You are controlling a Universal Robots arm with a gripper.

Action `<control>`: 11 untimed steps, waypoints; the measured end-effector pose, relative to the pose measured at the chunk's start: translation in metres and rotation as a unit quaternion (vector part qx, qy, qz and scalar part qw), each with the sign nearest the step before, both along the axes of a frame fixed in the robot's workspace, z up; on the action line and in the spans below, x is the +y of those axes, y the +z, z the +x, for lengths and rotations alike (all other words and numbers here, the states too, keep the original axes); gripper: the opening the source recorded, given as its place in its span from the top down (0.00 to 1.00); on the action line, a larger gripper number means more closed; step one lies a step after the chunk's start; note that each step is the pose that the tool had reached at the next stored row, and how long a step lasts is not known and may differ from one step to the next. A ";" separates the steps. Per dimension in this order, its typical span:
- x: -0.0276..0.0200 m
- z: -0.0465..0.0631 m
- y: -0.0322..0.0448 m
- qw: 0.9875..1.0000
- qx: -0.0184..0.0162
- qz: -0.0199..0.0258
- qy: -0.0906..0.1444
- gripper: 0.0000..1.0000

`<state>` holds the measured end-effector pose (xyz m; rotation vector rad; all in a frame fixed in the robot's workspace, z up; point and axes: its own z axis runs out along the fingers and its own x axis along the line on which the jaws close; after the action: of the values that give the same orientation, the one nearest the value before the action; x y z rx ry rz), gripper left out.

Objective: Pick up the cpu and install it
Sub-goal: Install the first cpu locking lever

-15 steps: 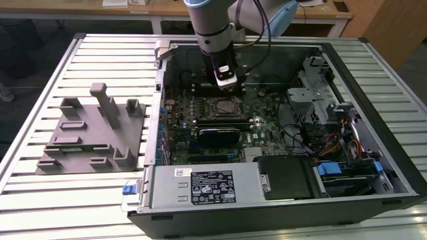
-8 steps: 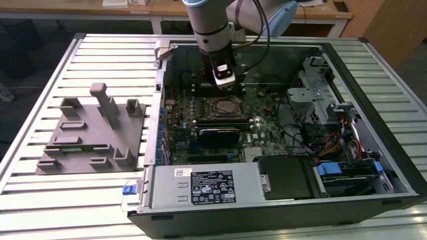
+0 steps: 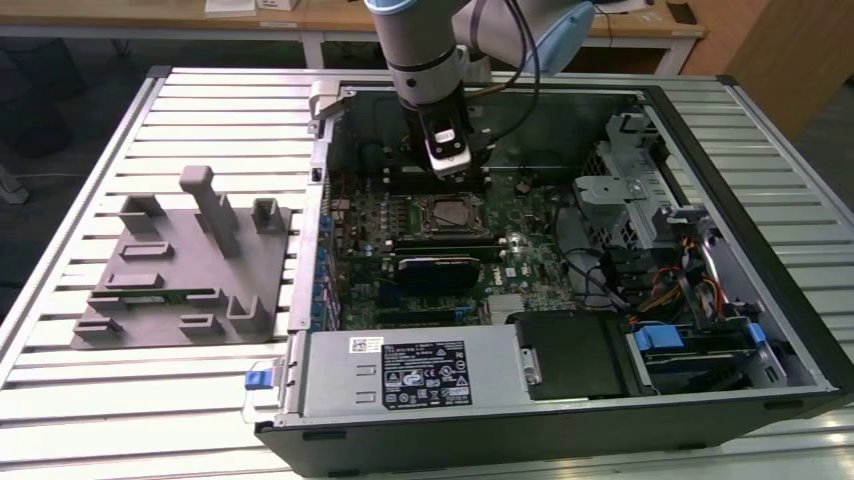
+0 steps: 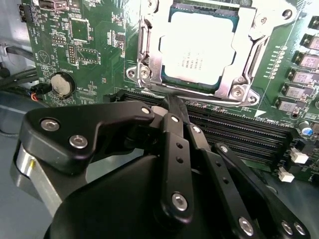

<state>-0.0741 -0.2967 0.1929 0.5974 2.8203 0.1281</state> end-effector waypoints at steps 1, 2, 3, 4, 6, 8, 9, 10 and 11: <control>-0.0001 0.000 -0.0001 1.000 0.000 0.000 0.000 0.89; -0.0001 0.000 -0.0001 1.000 0.000 -0.001 0.000 0.89; -0.0002 0.000 -0.0003 1.000 0.000 -0.001 0.000 0.89; -0.0002 0.000 -0.0004 1.000 0.000 -0.002 0.000 0.89; -0.0004 0.000 -0.0007 1.000 0.000 -0.002 0.000 0.89; -0.0006 0.000 -0.0010 1.000 0.000 -0.003 0.000 0.89; -0.0006 0.000 -0.0011 1.000 0.000 -0.003 0.000 0.89; -0.0007 0.000 -0.0012 1.000 0.000 -0.003 0.000 0.89; -0.0009 0.000 -0.0014 1.000 0.000 -0.003 0.000 0.89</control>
<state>-0.0741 -0.2975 0.1916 0.5958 2.8190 0.1198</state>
